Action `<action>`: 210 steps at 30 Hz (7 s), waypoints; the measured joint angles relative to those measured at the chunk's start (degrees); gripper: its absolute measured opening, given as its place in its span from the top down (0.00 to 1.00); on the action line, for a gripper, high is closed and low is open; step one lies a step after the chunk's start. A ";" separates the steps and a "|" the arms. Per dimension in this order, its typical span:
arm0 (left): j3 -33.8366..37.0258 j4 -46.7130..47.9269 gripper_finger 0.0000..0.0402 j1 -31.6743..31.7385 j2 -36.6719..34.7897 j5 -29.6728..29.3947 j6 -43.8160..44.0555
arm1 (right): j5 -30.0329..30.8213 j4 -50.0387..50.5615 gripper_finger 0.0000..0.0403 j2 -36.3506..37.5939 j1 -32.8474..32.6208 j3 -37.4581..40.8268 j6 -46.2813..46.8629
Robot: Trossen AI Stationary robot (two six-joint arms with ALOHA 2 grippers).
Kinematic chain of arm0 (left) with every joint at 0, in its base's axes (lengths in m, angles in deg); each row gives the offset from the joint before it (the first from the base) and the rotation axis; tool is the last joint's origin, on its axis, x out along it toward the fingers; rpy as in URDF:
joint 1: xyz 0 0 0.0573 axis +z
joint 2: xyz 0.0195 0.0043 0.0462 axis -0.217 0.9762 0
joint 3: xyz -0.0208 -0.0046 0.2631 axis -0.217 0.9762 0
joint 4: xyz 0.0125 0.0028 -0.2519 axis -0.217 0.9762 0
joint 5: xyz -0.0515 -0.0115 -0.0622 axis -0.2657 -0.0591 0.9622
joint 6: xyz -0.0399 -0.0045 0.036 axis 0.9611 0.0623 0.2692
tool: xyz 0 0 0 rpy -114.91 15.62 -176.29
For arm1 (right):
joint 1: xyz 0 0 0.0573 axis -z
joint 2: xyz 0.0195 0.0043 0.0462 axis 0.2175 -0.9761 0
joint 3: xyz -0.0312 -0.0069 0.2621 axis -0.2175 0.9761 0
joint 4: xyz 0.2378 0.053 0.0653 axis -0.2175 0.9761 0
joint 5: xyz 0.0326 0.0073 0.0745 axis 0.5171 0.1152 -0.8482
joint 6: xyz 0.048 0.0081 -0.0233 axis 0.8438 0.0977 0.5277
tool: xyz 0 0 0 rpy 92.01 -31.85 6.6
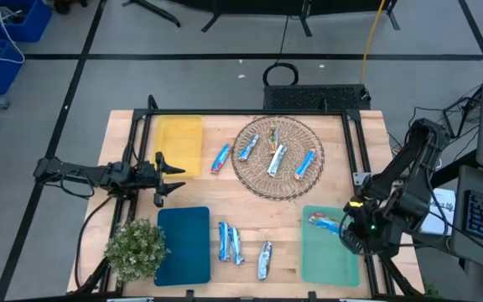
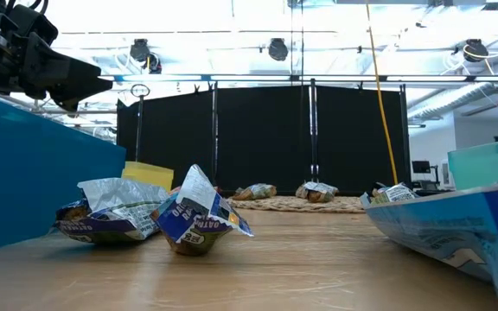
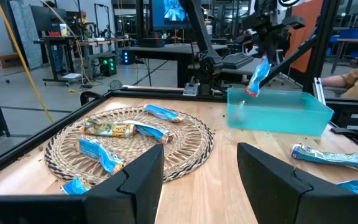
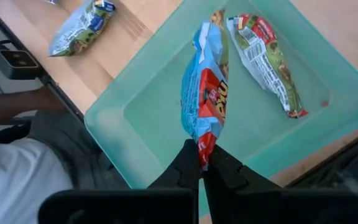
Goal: Pick and place Granola Bars by type
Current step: Put the red granola bar into the light blue bin
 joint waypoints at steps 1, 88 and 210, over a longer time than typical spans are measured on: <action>0.00 0.01 0.48 0.00 0.00 0.01 -0.01 | -0.28 -0.01 1.00 -0.25 0.00 0.00 0.51; 0.00 -0.01 0.48 -0.01 0.00 0.00 -0.01 | 6.47 -13.01 1.00 -16.26 0.04 9.11 -2.17; 0.00 0.01 0.48 -0.02 0.00 -0.01 0.00 | 64.60 -22.74 0.90 21.50 15.37 36.81 -43.15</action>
